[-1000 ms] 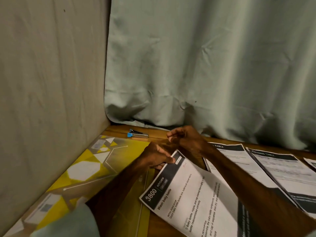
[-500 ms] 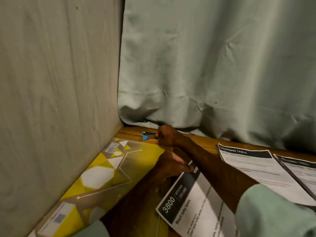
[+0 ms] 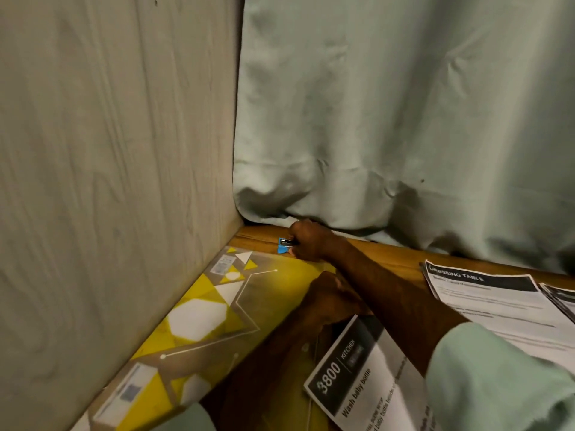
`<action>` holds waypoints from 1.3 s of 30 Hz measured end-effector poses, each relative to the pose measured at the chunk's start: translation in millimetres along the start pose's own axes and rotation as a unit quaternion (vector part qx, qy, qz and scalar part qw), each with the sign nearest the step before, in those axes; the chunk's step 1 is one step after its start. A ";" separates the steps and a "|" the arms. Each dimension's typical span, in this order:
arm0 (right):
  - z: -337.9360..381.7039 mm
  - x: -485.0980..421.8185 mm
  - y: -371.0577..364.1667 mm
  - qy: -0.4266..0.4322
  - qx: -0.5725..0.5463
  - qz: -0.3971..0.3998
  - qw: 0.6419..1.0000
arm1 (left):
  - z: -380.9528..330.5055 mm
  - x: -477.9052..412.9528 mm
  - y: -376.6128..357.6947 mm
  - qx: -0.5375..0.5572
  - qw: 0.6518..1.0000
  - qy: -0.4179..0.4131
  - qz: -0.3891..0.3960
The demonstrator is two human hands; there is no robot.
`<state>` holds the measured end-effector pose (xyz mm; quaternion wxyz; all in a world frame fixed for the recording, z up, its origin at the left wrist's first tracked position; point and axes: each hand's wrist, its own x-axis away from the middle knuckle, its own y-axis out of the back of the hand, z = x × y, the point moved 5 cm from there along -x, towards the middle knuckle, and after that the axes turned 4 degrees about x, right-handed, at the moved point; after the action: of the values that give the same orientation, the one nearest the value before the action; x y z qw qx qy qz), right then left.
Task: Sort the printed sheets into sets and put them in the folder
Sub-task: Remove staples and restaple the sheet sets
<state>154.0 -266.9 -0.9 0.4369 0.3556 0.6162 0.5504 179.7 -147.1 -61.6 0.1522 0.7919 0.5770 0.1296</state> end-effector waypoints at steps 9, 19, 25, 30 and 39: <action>-62.1 86.2 72.3 -0.055 -0.302 -0.034 0.951 | -15.8 13.8 -6.9 0.011 0.999 -0.039 0.021; -140.7 274.0 67.4 -0.213 -0.732 -0.049 0.645 | -53.8 45.3 -35.9 0.044 0.992 -0.106 0.060; -136.9 304.0 46.9 -0.181 -0.659 -0.088 0.725 | -56.0 52.2 -44.3 0.034 0.988 -0.125 0.086; -117.1 311.6 65.4 -0.111 -0.515 -0.082 0.846 | -55.0 51.6 -42.2 0.033 0.989 -0.121 0.080; -118.4 310.7 51.3 -0.078 -0.356 -0.072 0.928 | -55.4 50.8 -45.1 -0.018 0.984 -0.160 0.076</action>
<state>-71.8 -17.6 5.7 0.6203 0.1729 0.3675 0.6710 134.5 -80.6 -26.8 0.2466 0.8412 0.4806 0.0231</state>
